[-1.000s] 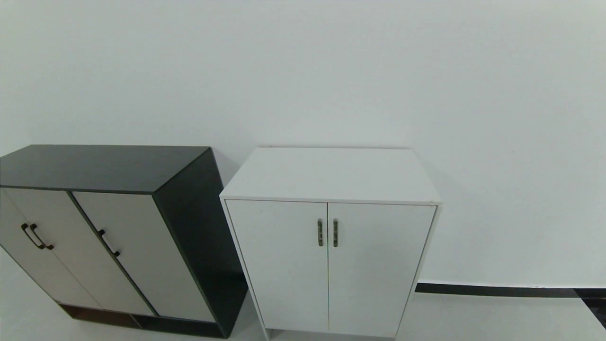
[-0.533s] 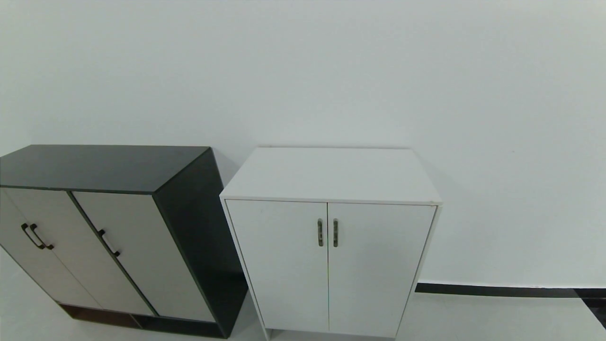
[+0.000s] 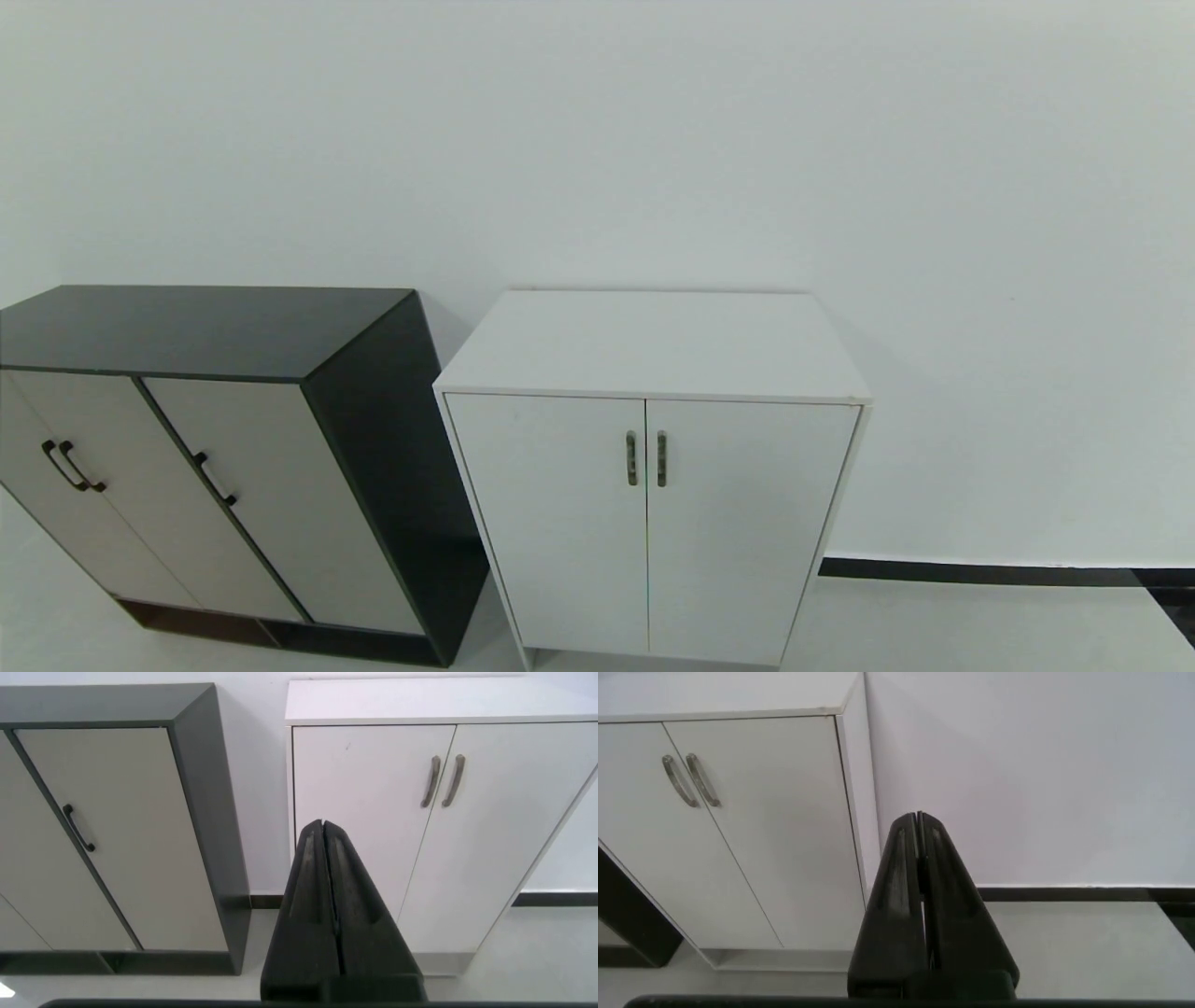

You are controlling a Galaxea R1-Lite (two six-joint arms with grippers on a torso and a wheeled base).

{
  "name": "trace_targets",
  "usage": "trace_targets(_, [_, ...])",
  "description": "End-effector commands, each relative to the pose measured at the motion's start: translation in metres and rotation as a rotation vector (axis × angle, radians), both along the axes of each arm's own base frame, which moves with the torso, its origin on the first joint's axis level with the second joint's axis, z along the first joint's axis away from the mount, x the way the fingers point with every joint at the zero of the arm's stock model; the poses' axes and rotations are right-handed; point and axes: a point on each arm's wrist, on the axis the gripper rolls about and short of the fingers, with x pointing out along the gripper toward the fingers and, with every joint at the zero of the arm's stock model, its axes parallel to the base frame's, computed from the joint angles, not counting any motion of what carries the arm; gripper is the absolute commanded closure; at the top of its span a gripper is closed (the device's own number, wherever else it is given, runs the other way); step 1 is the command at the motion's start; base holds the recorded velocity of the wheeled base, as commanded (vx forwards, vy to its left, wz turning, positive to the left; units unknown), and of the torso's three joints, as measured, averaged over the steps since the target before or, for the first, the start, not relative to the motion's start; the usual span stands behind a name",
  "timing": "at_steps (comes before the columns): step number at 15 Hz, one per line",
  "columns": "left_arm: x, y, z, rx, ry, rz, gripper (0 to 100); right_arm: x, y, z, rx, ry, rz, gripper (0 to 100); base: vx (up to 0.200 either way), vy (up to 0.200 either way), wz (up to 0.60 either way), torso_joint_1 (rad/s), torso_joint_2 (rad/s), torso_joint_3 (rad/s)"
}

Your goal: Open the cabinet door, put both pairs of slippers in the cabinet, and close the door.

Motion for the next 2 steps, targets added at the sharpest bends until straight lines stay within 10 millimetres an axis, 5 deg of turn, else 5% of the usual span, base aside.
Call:
trace_targets(1, [0.0, 0.0, 0.0, 0.0, 0.0, -0.001, 100, 0.0002, 0.0, 0.0, -0.001, 0.004, 0.0, 100, 0.0, 0.0, 0.0, 0.0, 0.0, 0.0])
trace_targets(2, [0.0, 0.0, 0.0, 0.0, 0.0, 0.001, 100, 0.0002, 0.0, 0.0, -0.001, 0.004, 0.0, 100, 0.0, 0.0, 0.0, 0.0, 0.0, 0.0])
